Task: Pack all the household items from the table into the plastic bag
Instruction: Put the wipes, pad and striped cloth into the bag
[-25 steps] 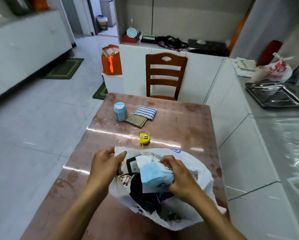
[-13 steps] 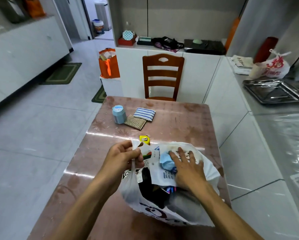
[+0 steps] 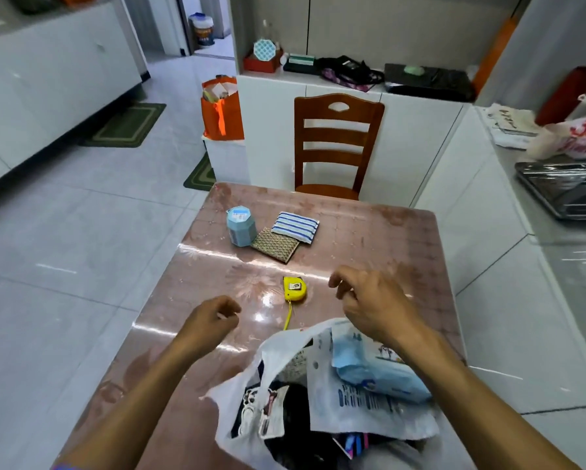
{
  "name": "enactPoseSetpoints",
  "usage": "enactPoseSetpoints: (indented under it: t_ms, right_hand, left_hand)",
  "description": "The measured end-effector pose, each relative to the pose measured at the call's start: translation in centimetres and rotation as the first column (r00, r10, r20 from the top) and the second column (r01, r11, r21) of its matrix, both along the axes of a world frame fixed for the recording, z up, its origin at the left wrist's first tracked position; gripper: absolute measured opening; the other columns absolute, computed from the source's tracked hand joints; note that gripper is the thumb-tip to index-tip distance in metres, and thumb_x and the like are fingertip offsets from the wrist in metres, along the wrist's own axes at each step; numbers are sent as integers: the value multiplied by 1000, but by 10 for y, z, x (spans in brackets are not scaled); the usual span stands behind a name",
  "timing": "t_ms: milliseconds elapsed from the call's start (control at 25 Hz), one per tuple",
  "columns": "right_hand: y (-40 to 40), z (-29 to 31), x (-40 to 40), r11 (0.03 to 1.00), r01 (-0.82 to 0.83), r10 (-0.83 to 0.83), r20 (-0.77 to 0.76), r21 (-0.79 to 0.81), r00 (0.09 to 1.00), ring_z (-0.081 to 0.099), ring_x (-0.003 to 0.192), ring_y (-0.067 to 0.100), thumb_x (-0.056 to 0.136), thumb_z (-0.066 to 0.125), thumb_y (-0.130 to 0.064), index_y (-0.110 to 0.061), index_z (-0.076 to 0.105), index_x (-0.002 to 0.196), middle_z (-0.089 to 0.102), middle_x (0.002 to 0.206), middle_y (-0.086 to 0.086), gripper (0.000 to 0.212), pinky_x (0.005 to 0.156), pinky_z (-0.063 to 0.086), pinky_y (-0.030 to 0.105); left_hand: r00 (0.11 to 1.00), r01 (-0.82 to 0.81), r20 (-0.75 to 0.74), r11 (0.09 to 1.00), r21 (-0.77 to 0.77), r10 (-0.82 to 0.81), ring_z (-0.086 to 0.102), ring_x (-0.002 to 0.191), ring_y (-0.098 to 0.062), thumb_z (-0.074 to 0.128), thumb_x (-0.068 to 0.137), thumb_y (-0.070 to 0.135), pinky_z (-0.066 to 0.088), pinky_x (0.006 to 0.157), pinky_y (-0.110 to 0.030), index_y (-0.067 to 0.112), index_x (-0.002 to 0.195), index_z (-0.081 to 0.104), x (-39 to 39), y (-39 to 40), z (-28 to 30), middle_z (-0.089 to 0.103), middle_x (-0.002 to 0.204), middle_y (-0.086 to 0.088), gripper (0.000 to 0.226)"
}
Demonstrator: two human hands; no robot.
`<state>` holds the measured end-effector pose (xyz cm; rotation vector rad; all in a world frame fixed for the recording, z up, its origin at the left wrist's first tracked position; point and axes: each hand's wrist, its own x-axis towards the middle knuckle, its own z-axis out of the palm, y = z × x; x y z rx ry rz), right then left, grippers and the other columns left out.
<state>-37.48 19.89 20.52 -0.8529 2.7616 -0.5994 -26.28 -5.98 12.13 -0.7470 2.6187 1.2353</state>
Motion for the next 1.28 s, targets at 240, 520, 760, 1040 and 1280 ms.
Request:
enactPoseSetpoints:
  t_ms: [240,520,760,1040,1280]
  right_hand:
    - [-42,-54,-69,939,-221,179,173,265,969,57,115,24,84,56,-16,-34,45,134,59,133,-2,55,90,49,39]
    - [-106,-135,-132,729,-464,475,116,503,872,47,125,33,89,56,-45,-39,16,150,30,154,1,74,95,43,44]
    - [-120,-209,-141,579,-579,630,136,575,764,54,113,38,96,51,-25,-28,44,134,32,148,8,39,85,45,41]
    - [-82,-175,-145,921,-251,192,214,298,958,61,87,33,73,69,-34,-30,50,106,44,110,5,38,71,47,35]
    - [-5,-34,-70,889,308,-134,452,-338,882,62,72,21,59,76,-23,-31,51,97,62,103,-3,46,60,49,31]
  left_hand:
    - [775,487,564,839,-245,-285,11,143,-48,57,53,71,31,108,-58,33,152,5,-41,-41,-164,12,161,-13,118]
    - [824,426,522,848,-315,-221,-3,141,-55,81,67,37,31,106,-61,44,149,-7,-52,-21,-149,-17,158,-16,121]
    - [838,412,489,868,-277,-242,-19,139,-56,75,74,37,20,111,-64,44,150,-11,-54,-26,-161,-31,156,-17,114]
    - [846,430,470,844,-320,-252,-18,138,-59,78,62,44,14,112,-68,46,147,-14,-52,-40,-189,-28,155,-23,126]
    - [941,198,306,969,-146,-147,25,136,-47,80,66,42,28,111,-54,27,151,25,-45,-38,-152,26,152,-23,102]
